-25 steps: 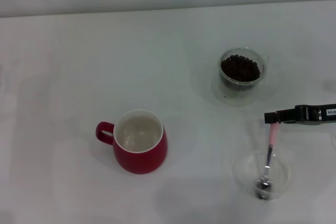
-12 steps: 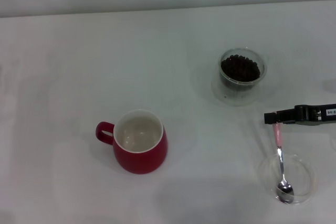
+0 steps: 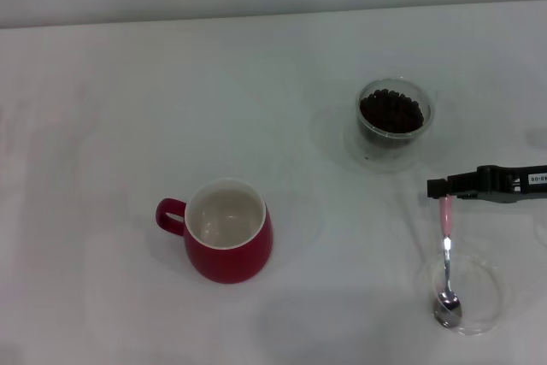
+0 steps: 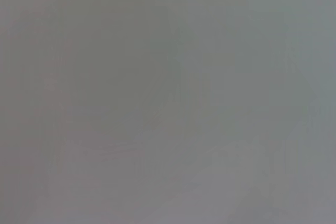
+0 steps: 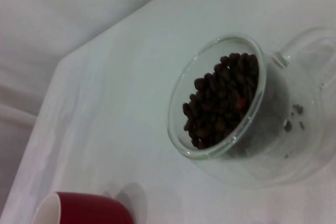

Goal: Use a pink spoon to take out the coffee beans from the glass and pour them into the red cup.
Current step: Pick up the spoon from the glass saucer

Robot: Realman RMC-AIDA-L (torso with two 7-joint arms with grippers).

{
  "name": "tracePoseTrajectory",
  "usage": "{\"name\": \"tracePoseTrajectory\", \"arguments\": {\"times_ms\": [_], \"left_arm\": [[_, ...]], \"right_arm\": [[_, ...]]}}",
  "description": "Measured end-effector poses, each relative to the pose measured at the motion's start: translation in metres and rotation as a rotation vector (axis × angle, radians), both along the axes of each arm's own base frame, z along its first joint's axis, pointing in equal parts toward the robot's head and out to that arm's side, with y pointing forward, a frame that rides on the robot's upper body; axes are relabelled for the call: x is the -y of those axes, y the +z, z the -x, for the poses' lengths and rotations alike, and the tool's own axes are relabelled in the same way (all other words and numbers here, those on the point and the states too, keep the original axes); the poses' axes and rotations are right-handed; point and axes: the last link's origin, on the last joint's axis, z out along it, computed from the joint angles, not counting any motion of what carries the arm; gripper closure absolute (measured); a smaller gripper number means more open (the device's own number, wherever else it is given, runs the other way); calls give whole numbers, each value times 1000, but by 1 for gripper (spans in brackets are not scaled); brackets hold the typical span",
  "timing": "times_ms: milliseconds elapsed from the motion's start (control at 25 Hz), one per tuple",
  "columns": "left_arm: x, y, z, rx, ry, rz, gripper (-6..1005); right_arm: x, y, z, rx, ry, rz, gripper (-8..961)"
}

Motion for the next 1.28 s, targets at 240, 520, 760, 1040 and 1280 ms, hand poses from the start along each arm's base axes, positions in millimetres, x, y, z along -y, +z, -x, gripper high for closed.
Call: {"name": "tracePoseTrajectory", "arguments": {"times_ms": [240,520,760,1040,1280], "left_arm": [[0,0,1,6,6,-8,239],[2,0,2,7,11,-8,239],[3,0,3,11,17,-12,239],[4,1,4,12,21,-14,240],[4,1,4,12,21,-14,240]], "right_arm": [[-2,-1,2,-13,-10,-6,798],[-10,6,3,-38,-26,-78,800],[-14,12,1,-24,-25,-108,801],[-15,20,0,-20,-20,-119,801],[-11,27,4,-70,4,-128,801]]}}
